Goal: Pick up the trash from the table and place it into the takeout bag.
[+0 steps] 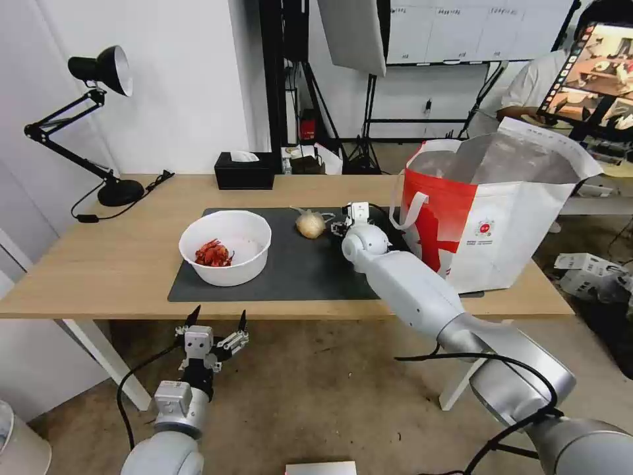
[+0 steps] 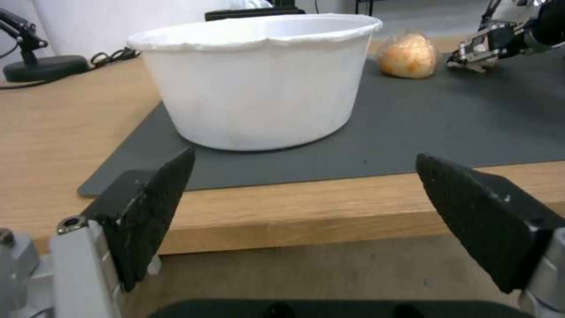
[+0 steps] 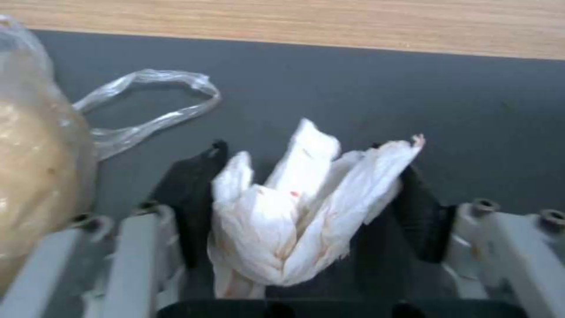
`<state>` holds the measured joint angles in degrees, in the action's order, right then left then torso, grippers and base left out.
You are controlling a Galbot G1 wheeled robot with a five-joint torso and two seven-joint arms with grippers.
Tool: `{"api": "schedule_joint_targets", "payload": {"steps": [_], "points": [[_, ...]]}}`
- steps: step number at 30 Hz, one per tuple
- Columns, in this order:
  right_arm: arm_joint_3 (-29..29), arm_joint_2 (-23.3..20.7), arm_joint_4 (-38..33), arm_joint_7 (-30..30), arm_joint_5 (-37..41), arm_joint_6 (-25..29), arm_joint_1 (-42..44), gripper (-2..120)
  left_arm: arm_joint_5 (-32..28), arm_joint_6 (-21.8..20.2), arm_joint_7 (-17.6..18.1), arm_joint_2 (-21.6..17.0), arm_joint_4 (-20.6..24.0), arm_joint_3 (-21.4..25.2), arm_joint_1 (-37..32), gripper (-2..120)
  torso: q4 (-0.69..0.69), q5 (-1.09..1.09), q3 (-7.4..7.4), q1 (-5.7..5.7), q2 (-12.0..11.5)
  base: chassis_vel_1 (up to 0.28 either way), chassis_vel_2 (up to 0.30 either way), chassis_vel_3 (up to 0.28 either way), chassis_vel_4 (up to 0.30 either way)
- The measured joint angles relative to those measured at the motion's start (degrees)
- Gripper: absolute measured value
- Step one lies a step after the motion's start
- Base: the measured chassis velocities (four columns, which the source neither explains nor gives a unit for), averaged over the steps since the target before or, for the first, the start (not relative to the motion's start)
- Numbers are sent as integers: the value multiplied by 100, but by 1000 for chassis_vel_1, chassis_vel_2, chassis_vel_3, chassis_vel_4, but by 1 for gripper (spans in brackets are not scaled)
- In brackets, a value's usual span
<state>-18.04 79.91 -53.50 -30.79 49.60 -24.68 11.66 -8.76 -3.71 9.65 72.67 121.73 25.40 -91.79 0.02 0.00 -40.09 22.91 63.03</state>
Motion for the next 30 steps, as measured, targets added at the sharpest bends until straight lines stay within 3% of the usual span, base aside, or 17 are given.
{"api": "schedule_joint_targets", "payload": {"steps": [6,7,11,13,18,30], "points": [[-15,-80,-108,-2,16,127,43,44,3,-9,0,-1,10,-14,-3,100,-3,0,-1,1,0,0,0,0,0],[-16,-117,-172,-6,32,154,67,36,6,-11,0,2,14,-22,-6,100,-4,0,-2,0,-1,0,0,0,0],[-22,-186,-280,-6,54,228,115,27,10,-13,0,4,18,-26,-10,100,-4,0,-2,1,-1,0,0,0,0],[-32,-310,-523,17,108,377,199,15,13,-14,0,6,27,-27,-14,100,-3,0,-2,1,0,0,0,0,0],[-102,-567,-1021,109,235,560,348,0,9,-20,4,-3,40,-15,16,100,-2,0,-2,1,-1,0,0,0,0],[-83,-1644,-3374,545,86,1068,1014,0,11,-43,18,103,33,-66,13,100,-2,1,-1,1,0,0,0,0,0]]}}
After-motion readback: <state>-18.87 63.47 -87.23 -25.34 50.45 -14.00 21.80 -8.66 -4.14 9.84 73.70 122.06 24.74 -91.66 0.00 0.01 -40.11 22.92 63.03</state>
